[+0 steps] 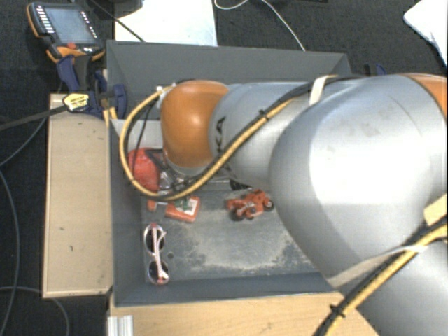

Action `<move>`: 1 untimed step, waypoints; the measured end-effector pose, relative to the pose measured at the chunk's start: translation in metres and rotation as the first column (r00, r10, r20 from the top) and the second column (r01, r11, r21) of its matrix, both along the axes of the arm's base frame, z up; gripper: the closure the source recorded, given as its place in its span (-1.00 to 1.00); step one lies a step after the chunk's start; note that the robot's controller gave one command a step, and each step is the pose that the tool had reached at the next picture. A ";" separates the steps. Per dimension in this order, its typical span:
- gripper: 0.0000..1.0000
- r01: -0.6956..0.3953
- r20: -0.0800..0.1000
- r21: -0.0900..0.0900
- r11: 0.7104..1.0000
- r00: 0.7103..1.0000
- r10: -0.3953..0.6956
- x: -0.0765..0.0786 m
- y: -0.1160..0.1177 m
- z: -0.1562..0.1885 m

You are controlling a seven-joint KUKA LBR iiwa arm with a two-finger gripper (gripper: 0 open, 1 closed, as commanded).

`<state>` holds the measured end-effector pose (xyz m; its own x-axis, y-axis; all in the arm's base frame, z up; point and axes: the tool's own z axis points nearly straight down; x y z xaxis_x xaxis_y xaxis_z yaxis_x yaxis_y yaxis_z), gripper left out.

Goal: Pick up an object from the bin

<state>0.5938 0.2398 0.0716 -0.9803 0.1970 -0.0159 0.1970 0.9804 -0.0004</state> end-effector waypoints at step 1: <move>1.00 0.001 0.006 0.002 1.000 1.000 -0.001 0.002 0.000 0.045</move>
Offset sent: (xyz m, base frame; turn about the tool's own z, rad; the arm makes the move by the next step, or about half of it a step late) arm 0.0000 0.0000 0.0171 0.0000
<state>0.5956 0.2397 0.1165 -0.9800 0.1980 -0.0216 0.1980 0.9802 0.0031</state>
